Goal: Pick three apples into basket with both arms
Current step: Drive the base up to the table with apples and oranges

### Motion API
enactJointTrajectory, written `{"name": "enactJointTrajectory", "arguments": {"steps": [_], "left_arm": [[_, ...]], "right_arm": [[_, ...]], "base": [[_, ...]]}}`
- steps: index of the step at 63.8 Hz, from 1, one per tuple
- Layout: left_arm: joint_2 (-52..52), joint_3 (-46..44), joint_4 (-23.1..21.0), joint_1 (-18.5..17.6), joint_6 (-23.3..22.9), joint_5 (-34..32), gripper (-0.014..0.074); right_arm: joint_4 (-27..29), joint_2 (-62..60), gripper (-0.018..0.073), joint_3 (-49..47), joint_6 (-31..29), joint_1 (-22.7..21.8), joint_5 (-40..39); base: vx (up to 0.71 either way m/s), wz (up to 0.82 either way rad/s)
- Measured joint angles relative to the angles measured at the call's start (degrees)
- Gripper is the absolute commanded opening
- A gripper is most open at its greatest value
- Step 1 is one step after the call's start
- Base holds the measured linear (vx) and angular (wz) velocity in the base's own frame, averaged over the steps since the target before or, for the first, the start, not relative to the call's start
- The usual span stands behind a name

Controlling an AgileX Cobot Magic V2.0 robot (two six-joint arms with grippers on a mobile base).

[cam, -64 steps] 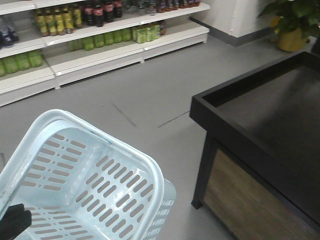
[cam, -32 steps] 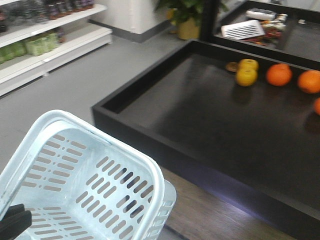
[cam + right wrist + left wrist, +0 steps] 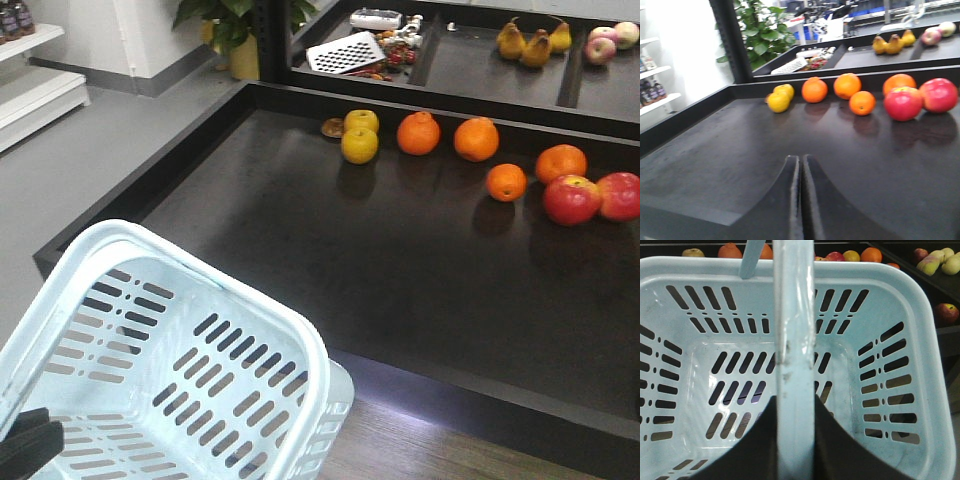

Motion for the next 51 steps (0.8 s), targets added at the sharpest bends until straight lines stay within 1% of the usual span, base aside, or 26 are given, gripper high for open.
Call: {"name": "enactJointTrajectory", "arguments": {"steps": [51], "left_arm": [[0.0, 0.0, 0.0, 0.0, 0.0, 0.0, -0.0006]], "right_arm": [[0.0, 0.0, -0.0008, 0.0, 0.0, 0.0, 0.0]], "base": [[0.03, -0.11]]}}
